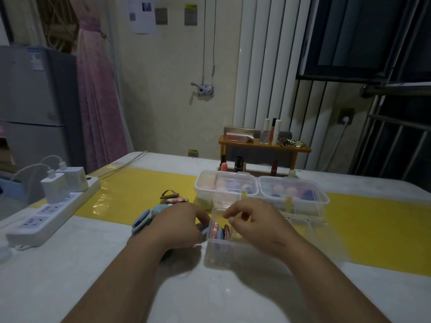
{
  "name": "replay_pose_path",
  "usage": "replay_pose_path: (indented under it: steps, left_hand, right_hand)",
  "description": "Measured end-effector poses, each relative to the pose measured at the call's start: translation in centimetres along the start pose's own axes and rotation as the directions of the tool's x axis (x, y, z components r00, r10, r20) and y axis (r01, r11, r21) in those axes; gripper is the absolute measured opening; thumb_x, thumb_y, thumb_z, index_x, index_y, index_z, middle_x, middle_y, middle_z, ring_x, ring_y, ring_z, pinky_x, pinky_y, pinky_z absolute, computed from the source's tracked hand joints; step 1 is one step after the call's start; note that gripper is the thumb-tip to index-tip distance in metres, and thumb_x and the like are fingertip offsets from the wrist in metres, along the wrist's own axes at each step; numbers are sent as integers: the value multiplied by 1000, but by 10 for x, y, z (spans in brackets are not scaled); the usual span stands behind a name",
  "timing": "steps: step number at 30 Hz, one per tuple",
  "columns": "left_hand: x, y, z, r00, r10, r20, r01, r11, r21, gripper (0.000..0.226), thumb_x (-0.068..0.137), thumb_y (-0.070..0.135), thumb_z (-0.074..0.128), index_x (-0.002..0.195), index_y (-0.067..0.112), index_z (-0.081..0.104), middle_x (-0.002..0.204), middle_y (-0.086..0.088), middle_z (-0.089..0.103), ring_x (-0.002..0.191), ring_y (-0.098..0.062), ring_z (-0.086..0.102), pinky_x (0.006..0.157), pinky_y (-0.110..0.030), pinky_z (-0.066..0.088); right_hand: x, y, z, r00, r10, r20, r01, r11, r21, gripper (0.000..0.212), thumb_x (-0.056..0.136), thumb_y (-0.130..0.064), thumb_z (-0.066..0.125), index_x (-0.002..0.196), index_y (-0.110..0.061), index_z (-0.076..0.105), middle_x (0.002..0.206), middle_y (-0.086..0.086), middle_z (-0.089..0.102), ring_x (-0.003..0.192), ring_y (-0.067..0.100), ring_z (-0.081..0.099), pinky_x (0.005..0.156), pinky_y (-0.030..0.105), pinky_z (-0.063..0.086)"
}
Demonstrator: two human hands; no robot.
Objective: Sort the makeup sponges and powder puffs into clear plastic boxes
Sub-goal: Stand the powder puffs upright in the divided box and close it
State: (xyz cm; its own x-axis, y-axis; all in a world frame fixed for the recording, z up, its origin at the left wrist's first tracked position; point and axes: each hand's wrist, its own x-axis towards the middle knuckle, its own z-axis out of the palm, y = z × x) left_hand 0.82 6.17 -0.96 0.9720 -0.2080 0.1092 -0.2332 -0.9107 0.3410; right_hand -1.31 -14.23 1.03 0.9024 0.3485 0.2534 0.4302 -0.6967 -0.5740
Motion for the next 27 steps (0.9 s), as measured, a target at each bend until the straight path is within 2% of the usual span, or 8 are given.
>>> replay_pose_path:
  steps: [3, 5, 8, 13, 17, 20, 24, 27]
  left_hand:
    - [1, -3, 2, 999, 27, -25, -28, 1000, -14, 23, 74, 46, 73, 94, 35, 71, 84, 20, 65, 79, -1, 60, 61, -23, 46]
    - [3, -5, 5, 999, 30, -42, -31, 999, -38, 19, 75, 40, 73, 93, 33, 70, 84, 20, 66, 79, -1, 61, 65, -23, 50]
    - [4, -5, 6, 996, 22, -87, -27, 998, -57, 18, 77, 35, 73, 95, 35, 68, 84, 22, 64, 78, 4, 59, 65, -19, 49]
    - [2, -6, 8, 995, 73, -68, -72, 997, 14, 28, 74, 47, 76, 96, 35, 64, 89, 18, 66, 80, 0, 59, 62, -22, 46]
    - [3, -4, 7, 994, 61, -90, -60, 998, 6, 19, 81, 43, 71, 94, 29, 66, 88, 13, 66, 83, -6, 61, 65, -25, 49]
    - [4, -2, 5, 989, 1, -149, -4, 1000, -21, 12, 84, 37, 64, 89, 26, 68, 85, 9, 66, 81, -10, 59, 70, -32, 53]
    - [6, -2, 1, 963, -57, -262, 45, 998, -50, 12, 87, 23, 58, 93, 20, 68, 86, 4, 67, 81, -16, 56, 64, -30, 42]
    - [7, -2, 0, 917, -123, -379, 80, 989, -128, 17, 88, 14, 56, 98, 18, 69, 94, -1, 69, 88, -22, 57, 69, -32, 44]
  right_hand:
    - [1, 1, 1, 1000, 3, -6, -3, 1000, 0, 18, 96, -27, 57, 104, -35, 71, 87, -23, 58, 84, 1, 57, 74, 22, 49]
    - [2, 2, 1, 1000, 6, -5, -6, 1000, 11, 21, 97, -24, 56, 106, -34, 71, 87, -25, 58, 85, -1, 57, 72, 18, 46]
    - [3, 3, 1, 1000, 10, -8, -10, 998, 54, 25, 99, -18, 53, 108, -32, 72, 91, -27, 59, 88, -6, 56, 74, 12, 43]
    - [3, 4, 2, 1000, 14, -11, -13, 997, 75, 28, 100, -15, 50, 108, -32, 71, 100, -22, 63, 98, -2, 58, 82, 15, 47]
    - [3, 4, 2, 1000, 10, -17, -9, 996, 85, 28, 100, -14, 51, 107, -31, 71, 100, -20, 64, 97, -3, 59, 82, 15, 48]
    - [3, 4, 2, 1000, 12, -12, -11, 995, 94, 28, 100, -14, 51, 107, -31, 71, 99, -22, 64, 97, -3, 59, 83, 15, 48]
    - [3, 4, 1, 999, 13, -49, -8, 995, 98, 25, 99, -15, 53, 106, -32, 71, 93, -27, 60, 89, -8, 56, 74, 9, 43]
    - [4, 5, 0, 995, 22, -99, -10, 993, 117, 23, 97, -16, 56, 108, -31, 70, 93, -26, 58, 86, -6, 55, 73, 9, 44]
